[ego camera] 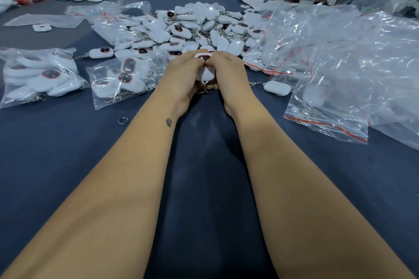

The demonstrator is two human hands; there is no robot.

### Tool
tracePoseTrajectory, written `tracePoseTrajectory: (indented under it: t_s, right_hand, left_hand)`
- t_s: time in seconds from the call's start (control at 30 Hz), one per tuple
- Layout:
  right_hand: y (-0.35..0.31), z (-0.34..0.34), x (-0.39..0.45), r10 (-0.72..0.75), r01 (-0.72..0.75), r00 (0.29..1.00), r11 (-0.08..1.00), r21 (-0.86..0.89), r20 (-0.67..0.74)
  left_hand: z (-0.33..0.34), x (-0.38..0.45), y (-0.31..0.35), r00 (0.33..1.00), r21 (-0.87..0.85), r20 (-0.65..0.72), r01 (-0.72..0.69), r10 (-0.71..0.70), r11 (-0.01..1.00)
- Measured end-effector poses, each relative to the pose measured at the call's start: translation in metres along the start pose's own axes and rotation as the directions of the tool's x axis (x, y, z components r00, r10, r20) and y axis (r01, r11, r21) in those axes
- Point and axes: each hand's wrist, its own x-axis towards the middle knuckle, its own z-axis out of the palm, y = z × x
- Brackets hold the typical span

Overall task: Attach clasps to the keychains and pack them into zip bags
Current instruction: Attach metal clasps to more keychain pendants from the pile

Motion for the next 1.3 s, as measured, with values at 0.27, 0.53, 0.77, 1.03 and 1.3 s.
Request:
tracePoseTrajectory:
  t_s: [0.27,0.53,0.77,1.03,1.3]
  right_hand:
    - [0.0,0.003,-0.001,-0.001,0.001,1.0,1.0,-0.018,0.015]
    - [-0.001,0.003,-0.002,0.003,-0.003,1.0,1.0,-0.012,0.026]
    - [-0.005,-0.005,-0.001,0.044,-0.005,0.989,0.964,0.264,-0.142]
    - [-0.002,-0.005,0.003,0.036,0.012,0.982,0.967,0.254,-0.183]
    - [-0.004,-0.005,0.004,0.07,-0.008,0.988,0.912,0.41,-0.135]
  left_hand:
    - [-0.002,0.001,0.002,0.999,-0.006,-0.032,-0.003,0.003,1.0]
    - [0.001,-0.003,0.001,0.997,0.155,-0.054,-0.04,0.049,0.987]
    - [-0.006,-0.01,-0.001,0.859,0.893,-0.068,-0.174,0.508,0.415]
    - [-0.014,-0.007,-0.004,0.928,0.999,-0.011,0.027,0.373,-0.037]
    - [-0.014,-0.009,0.0,0.88,0.998,-0.04,0.054,0.472,-0.018]
